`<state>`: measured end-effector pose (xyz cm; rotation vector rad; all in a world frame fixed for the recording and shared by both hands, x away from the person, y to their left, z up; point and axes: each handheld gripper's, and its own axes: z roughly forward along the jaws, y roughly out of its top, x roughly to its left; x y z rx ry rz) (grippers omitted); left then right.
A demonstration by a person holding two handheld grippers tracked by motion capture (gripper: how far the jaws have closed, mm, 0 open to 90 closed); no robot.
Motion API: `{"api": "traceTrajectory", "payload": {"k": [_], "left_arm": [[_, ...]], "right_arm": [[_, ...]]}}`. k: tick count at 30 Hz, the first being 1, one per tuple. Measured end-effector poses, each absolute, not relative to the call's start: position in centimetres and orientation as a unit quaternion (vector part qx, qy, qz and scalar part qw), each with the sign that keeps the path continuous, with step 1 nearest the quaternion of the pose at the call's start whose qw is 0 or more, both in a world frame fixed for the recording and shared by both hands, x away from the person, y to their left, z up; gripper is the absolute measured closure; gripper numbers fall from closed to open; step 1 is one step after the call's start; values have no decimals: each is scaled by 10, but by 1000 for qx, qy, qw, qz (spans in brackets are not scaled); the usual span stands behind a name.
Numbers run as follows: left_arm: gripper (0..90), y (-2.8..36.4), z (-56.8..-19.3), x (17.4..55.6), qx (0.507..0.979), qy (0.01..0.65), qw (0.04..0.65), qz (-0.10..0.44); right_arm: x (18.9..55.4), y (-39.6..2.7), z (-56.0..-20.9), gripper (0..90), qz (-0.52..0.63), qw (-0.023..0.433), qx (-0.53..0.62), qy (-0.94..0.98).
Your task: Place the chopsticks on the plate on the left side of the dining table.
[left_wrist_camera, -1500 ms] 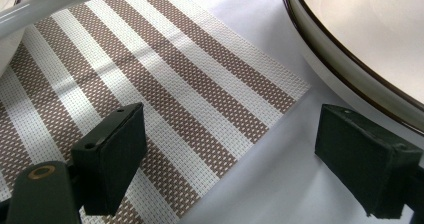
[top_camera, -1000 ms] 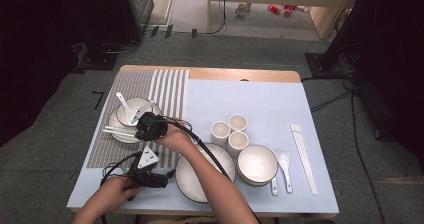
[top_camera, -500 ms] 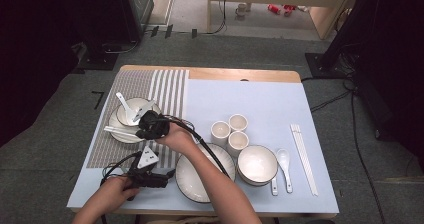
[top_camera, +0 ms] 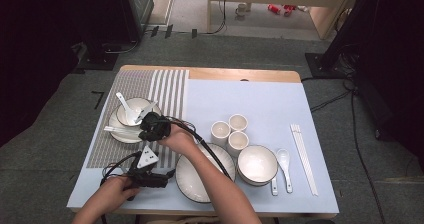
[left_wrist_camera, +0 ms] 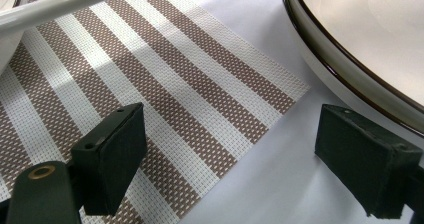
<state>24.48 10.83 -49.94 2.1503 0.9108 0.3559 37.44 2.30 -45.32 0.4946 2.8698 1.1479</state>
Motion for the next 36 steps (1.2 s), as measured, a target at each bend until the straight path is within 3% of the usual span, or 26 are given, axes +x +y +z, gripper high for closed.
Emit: {"api": "traceTrajectory", "payload": {"k": [20, 36], "left_arm": [[134, 109, -499, 245, 842, 357, 380, 138], [133, 104, -500, 243, 847, 351, 367, 156]], "right_arm": [[375, 20, -451, 781, 373, -5, 162, 913], [369, 0, -421, 621, 390, -17, 172, 904]]}}
